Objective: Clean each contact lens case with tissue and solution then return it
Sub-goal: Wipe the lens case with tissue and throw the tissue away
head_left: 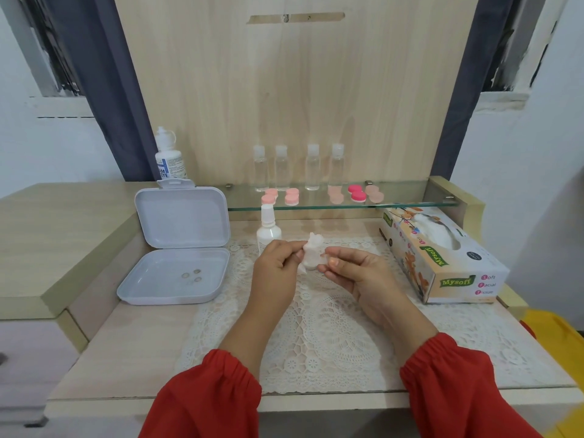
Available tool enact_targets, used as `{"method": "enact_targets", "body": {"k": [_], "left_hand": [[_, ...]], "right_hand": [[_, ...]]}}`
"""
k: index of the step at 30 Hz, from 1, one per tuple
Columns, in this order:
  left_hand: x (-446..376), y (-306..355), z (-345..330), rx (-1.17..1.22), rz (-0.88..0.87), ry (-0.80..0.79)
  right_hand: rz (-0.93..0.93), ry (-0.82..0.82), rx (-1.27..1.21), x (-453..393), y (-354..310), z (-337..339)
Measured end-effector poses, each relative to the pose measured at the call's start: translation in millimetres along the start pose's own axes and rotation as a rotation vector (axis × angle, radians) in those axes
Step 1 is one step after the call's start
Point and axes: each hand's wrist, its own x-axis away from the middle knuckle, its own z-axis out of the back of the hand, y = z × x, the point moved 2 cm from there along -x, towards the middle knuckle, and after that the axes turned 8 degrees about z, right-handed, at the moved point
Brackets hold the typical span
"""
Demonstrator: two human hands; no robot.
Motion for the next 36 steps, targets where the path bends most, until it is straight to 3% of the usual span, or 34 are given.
{"method": "enact_targets", "body": {"k": [2,5,10,13,18,24,36], "left_hand": [[-2.1,-1.2,1.6,0.010,0.019,-0.007],[-2.7,0.9,7.2,-0.007,-0.144,0.038],[4.3,-3.0,2.1,-0.278,-0.438,-0.080],[7.8,1.3,-1.0,-0.360,-0.479,-0.121],[10.8,4.6,-2.6,-0.369,-0.319,-0.184],[10.2,7.7,-5.7,-0.105,0.122,-0.172],[2.8,3.4,-6.2,0.095,0.343,-0.055]], "right_hand": [[-0.003,-0.034,0.047,0.9,1.1,-1.0],[0.001,-0.056,0.109,1.1,2.1,-0.5],[-0.002,-0.052,0.178,-1.4,4.8,2.3],[-0.004,-0.056,0.190,-2.1,6.4,3.8],[0.013,-0.085,0.224,-2.0,7.3,4.7],[0.023,-0.080,0.244,-1.1,7.8,3.3],[0.054,-0.132,0.309,2.4,9.8,-3.6]]}}
